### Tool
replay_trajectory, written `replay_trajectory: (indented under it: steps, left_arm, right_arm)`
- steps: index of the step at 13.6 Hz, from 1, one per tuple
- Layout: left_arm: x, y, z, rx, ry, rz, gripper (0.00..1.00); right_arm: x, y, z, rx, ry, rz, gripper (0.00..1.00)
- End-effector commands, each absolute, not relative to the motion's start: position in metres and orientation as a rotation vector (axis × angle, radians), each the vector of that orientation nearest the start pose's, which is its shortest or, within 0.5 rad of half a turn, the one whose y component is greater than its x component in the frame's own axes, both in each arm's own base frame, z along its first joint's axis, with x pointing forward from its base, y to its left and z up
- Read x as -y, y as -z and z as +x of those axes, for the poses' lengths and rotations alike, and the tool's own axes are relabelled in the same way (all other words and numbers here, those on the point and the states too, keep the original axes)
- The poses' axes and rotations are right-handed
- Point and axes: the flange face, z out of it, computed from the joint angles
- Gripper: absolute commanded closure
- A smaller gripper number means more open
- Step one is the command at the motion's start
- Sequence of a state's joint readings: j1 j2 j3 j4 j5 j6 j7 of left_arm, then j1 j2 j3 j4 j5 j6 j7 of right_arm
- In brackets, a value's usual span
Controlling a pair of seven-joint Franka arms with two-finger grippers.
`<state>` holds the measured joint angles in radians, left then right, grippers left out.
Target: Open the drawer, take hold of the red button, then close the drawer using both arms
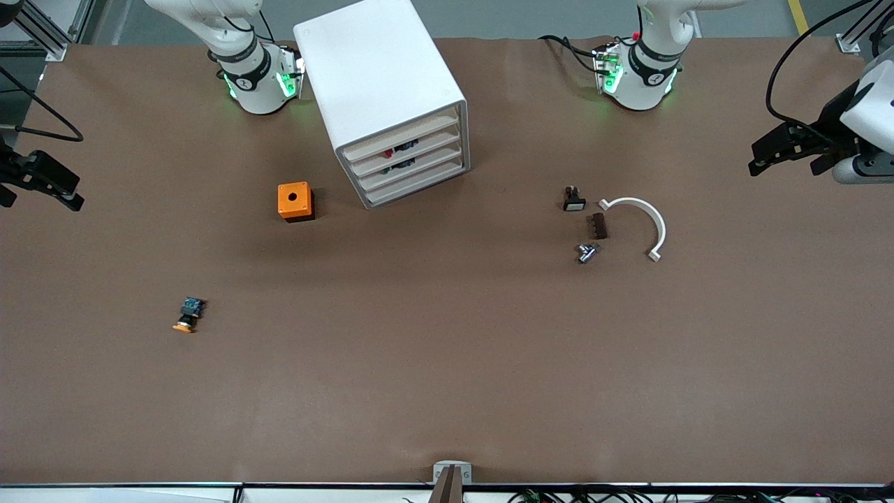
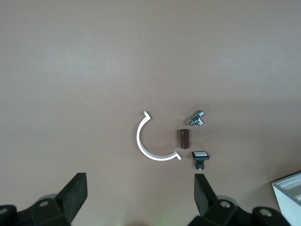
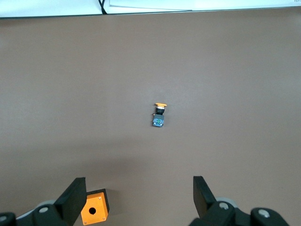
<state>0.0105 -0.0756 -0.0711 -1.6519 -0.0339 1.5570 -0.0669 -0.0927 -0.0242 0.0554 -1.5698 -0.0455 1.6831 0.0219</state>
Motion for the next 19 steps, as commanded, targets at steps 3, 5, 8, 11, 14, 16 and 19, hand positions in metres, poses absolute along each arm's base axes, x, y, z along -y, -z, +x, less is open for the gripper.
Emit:
replay_trajectory:
  steps: [3,5,8,11,14,16,19]
  left_arm:
    - [0.036,-0.631,0.529,0.022,-0.037,-3.147,0.0]
    - [0.035,-0.632,0.529,0.022,-0.033,-3.149,0.0]
    - [0.033,-0.625,0.543,0.033,-0.042,-3.151,0.0]
    - [0.033,-0.608,0.555,0.034,-0.081,-3.15,0.0]
    - [0.038,-0.586,0.565,0.034,-0.144,-3.147,0.0]
    - [0.043,-0.572,0.57,0.066,-0.184,-3.149,0.0]
    - [0.083,-0.531,0.583,0.091,-0.277,-3.114,0.0]
  right_arm:
    - [0.027,-0.654,0.556,-0.1,0.218,-3.163,0.0]
    - [0.027,-0.654,0.556,-0.1,0.218,-3.163,0.0]
    - [0.027,-0.654,0.556,-0.1,0.216,-3.164,0.0]
    - [0.027,-0.654,0.556,-0.1,0.218,-3.163,0.0]
    - [0.028,-0.654,0.556,-0.1,0.216,-3.164,0.0]
    - [0.027,-0.654,0.556,-0.098,0.218,-3.164,0.0]
    - [0.027,-0.654,0.556,-0.1,0.218,-3.163,0.0]
